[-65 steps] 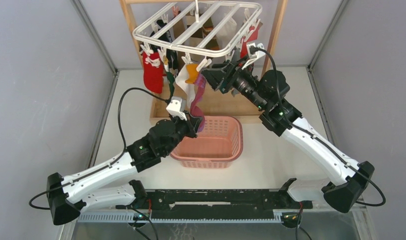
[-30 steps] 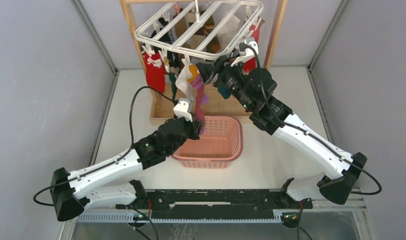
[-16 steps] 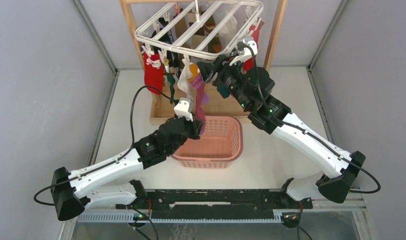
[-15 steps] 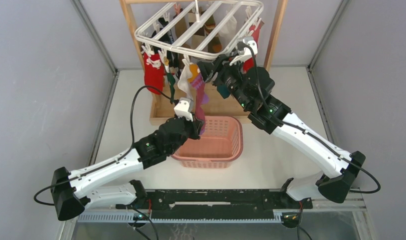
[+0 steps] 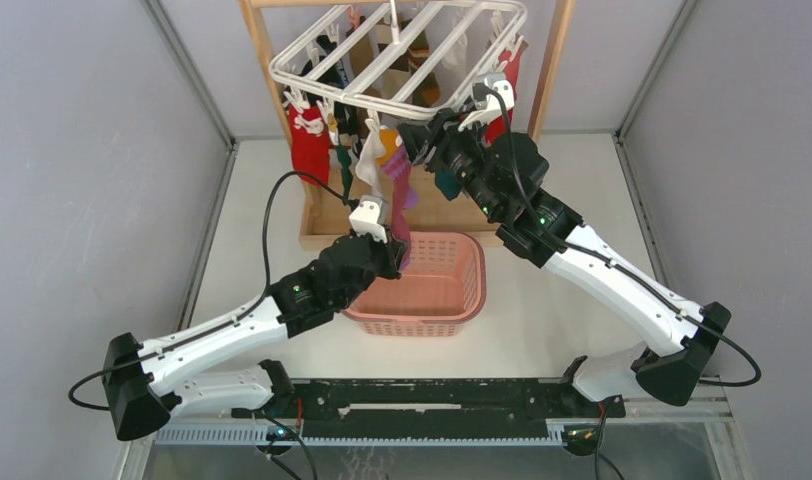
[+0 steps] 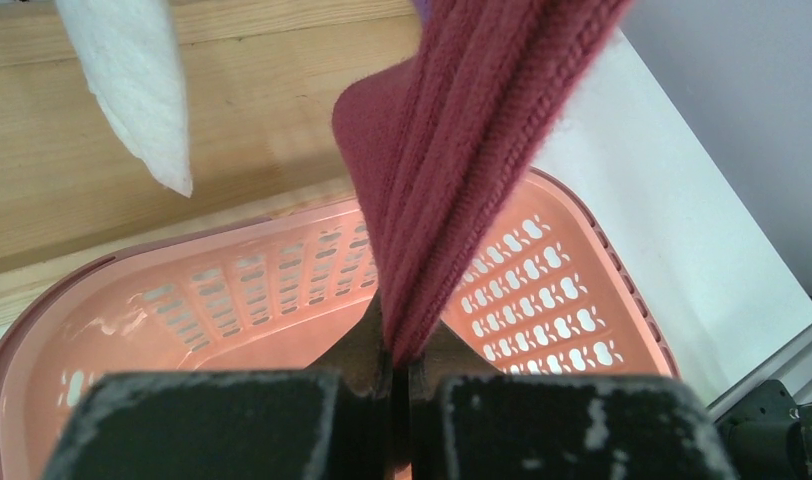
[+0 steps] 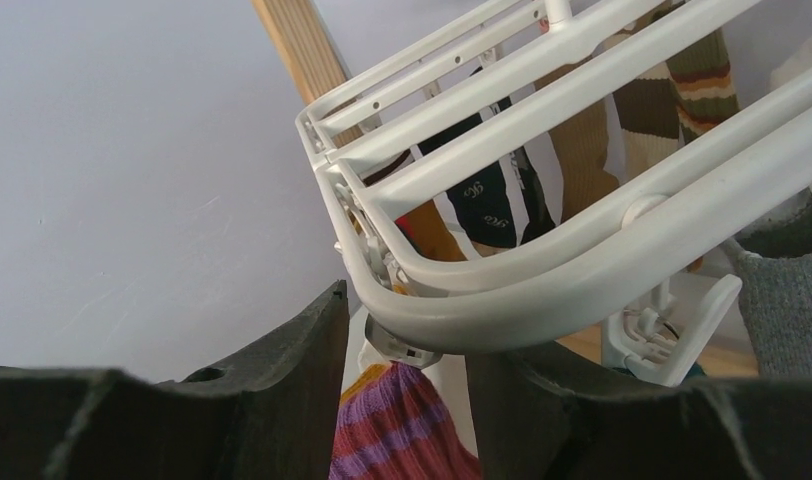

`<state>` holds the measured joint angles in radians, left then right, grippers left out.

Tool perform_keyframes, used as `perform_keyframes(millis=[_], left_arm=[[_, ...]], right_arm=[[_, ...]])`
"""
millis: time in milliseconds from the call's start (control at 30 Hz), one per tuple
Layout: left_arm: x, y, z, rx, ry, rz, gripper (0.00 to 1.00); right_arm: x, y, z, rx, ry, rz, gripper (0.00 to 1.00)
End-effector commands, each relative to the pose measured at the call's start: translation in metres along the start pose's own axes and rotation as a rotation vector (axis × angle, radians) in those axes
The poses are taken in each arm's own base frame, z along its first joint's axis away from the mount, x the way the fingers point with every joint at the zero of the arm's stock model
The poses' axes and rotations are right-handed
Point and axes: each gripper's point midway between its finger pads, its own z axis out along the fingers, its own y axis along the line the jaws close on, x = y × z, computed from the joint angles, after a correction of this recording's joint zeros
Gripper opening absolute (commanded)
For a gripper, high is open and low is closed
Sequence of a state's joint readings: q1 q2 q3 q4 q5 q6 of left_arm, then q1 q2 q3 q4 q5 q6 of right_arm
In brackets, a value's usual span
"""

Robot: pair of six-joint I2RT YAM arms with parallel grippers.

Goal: Remove the socks clipped to the hanger
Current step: Remove the sock from the hanger.

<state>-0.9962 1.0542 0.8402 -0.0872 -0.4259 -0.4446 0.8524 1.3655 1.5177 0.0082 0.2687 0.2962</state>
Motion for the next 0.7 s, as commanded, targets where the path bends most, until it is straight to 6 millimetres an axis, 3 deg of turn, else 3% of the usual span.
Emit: perform_keyframes(millis=[0, 433, 600, 667], left_arm=[[-0.0394, -0.0135, -0.0048, 0.027, -0.082, -0.034, 0.0], [-0.0392, -0.013, -0.005, 0.025, -0.082, -0.036, 0.0], [-0.0404, -0.0137, -0.0053, 0.027, -0.083, -0.039, 0.0], [-0.0401, -0.0139, -0.0054, 0.027, -0.082, -0.038, 0.0]], right_arm=[[-0.0204, 0.0062, -0.0003, -0.009, -0.046, 0.0, 0.52], [-0.0175, 0.0047, -0.0008, -0.01, -0.032, -0.003, 0.36], [-0.0201, 0.0044, -0.002, -0.012, -0.037, -0.001, 0.25], [-0.021, 0.004, -0.0024, -0.012, -0.039, 0.0, 0.17]])
